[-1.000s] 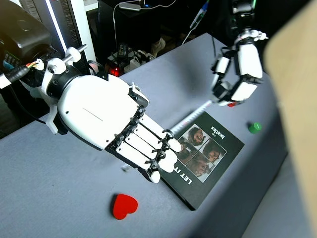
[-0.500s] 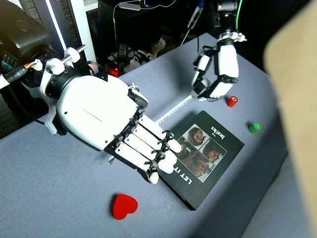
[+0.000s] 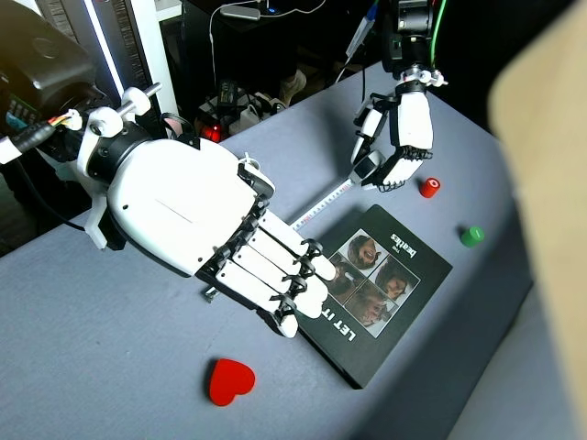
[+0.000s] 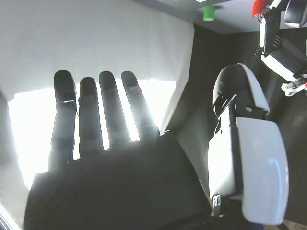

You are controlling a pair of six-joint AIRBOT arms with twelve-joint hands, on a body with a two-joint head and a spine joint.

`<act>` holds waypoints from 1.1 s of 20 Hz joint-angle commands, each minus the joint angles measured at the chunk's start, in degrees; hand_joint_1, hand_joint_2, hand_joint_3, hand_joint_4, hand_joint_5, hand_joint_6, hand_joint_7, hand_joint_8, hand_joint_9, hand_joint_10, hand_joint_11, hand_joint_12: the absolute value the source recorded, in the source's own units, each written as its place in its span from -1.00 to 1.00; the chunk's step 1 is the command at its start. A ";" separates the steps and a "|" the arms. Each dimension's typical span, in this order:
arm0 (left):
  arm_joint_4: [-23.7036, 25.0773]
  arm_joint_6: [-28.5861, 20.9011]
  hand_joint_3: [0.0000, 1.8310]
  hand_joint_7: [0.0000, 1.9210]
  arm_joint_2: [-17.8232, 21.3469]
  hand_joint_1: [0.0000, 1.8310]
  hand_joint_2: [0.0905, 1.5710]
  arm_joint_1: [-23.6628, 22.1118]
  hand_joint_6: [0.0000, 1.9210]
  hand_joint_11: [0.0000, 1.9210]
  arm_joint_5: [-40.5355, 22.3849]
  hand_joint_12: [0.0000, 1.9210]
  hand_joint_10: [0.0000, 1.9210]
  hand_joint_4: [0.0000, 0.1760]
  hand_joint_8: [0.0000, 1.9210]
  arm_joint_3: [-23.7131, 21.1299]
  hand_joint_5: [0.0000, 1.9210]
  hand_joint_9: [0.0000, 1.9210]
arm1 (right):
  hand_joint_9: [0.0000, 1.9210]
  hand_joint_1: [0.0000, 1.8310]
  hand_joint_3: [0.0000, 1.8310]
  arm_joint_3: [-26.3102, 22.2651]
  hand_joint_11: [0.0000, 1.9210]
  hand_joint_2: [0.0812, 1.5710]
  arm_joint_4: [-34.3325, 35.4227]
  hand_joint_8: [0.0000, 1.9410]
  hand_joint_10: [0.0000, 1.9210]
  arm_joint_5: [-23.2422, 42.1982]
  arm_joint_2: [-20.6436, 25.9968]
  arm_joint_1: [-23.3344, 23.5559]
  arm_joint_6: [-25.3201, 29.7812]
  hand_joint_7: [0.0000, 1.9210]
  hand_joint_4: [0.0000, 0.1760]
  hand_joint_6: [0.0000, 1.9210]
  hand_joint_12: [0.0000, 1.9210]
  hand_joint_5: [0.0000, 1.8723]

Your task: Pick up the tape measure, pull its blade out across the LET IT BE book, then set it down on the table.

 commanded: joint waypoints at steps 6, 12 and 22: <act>-1.60 -0.06 -1.00 -0.14 -0.39 0.19 0.51 0.51 0.31 -0.43 -6.10 0.10 -0.54 -1.00 -0.38 1.40 -0.18 -0.18 | -0.97 -1.00 -1.00 -0.28 -1.00 0.37 -3.99 -1.00 -1.00 1.50 0.26 0.48 0.41 -0.93 -0.98 -1.00 -0.36 -0.95; -0.98 0.13 -1.00 -0.08 0.53 -0.08 0.39 -0.79 -0.97 -0.54 -6.42 -0.11 -0.95 -1.00 -0.98 1.61 -0.14 -0.16 | -0.97 -1.00 -1.00 -0.28 -1.00 0.37 -4.02 -1.00 -1.00 1.48 0.26 0.46 0.41 -0.92 -0.98 -1.00 -0.31 -0.95; 0.94 2.84 -1.00 -0.58 4.43 -0.62 0.24 -8.04 -1.00 -0.94 -2.18 -0.22 -1.00 -1.00 -1.00 2.60 -0.56 -0.62 | -0.96 -1.00 -1.00 -0.28 -1.00 0.37 -4.09 -0.99 -1.00 1.35 0.26 0.46 0.42 -0.92 -1.00 -1.00 -0.40 -0.94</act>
